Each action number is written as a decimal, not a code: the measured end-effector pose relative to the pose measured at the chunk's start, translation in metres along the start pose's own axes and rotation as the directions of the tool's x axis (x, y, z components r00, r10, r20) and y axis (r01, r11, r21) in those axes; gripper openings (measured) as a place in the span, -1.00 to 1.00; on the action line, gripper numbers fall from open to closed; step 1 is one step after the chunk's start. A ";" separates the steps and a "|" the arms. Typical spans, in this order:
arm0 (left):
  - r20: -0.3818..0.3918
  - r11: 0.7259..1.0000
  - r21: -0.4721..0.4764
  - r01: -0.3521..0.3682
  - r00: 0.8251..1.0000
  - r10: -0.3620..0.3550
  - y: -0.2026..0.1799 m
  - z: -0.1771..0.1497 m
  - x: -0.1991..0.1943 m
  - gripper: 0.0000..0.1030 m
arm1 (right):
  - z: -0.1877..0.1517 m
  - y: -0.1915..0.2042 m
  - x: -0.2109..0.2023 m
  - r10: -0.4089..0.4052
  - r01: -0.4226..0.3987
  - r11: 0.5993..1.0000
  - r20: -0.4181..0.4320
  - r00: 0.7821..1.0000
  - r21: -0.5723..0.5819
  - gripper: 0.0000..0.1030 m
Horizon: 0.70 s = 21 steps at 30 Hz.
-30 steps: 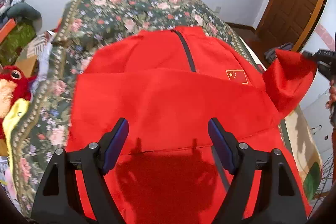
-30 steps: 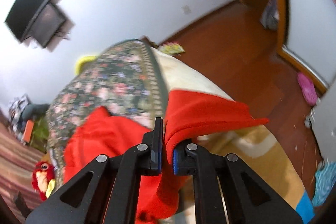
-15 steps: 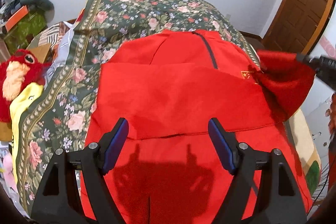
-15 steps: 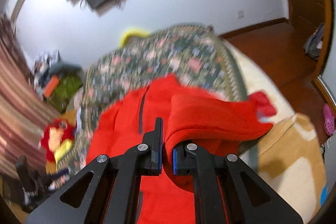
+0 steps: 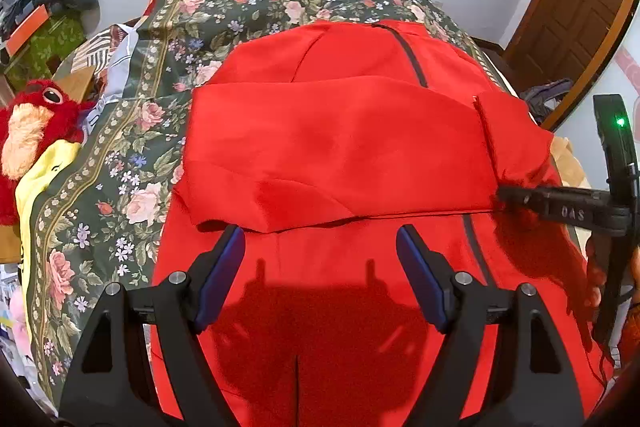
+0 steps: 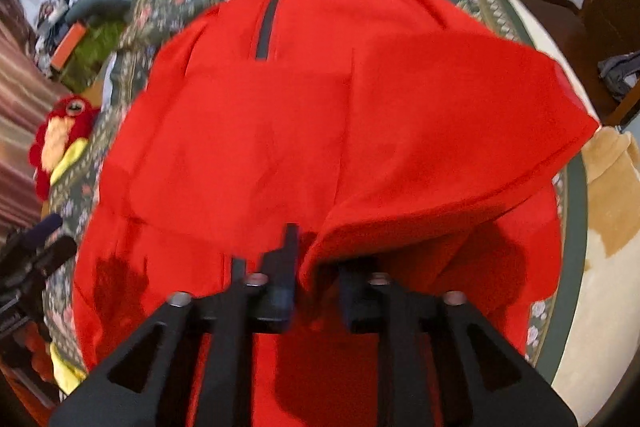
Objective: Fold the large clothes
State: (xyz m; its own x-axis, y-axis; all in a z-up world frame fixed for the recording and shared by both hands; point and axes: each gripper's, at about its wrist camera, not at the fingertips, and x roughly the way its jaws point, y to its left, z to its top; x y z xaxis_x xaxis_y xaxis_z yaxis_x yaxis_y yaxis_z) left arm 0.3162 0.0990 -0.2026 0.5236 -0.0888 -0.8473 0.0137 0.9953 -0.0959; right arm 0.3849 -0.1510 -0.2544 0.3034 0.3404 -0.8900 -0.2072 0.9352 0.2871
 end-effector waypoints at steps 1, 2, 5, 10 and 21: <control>0.001 1.000 0.006 0.000 1.000 0.000 -0.004 0.001 -0.001 0.50 | -0.002 -0.001 -0.002 0.023 -0.023 1.000 -0.016 1.000 0.000 -0.16; 0.003 1.000 0.015 0.000 1.000 0.000 -0.009 0.002 -0.003 0.50 | -0.004 -0.001 -0.006 0.036 -0.036 0.999 -0.015 0.999 -0.002 -0.13; 0.016 0.999 0.053 0.001 1.000 -0.002 -0.029 0.008 -0.012 0.50 | -0.011 -0.006 -0.028 0.034 -0.034 0.999 0.009 0.999 -0.027 -0.12; 0.045 0.991 0.133 0.027 0.998 -0.033 -0.076 0.024 -0.026 0.50 | -0.020 -0.031 -0.068 -0.005 0.009 0.999 0.106 0.994 -0.034 -0.11; 0.023 0.937 0.334 0.100 0.993 -0.114 -0.209 0.062 -0.001 0.50 | -0.047 -0.106 -0.147 -0.300 0.308 0.951 0.356 0.885 0.036 0.27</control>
State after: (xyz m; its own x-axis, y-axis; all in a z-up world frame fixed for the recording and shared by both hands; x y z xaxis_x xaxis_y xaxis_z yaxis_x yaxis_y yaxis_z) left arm 0.3659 -0.1065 -0.1489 0.5384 -0.2013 -0.8183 0.3502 0.9367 0.0000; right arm 0.3188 -0.3047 -0.1703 0.6619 0.0551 -0.7476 -0.0696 0.9975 0.0119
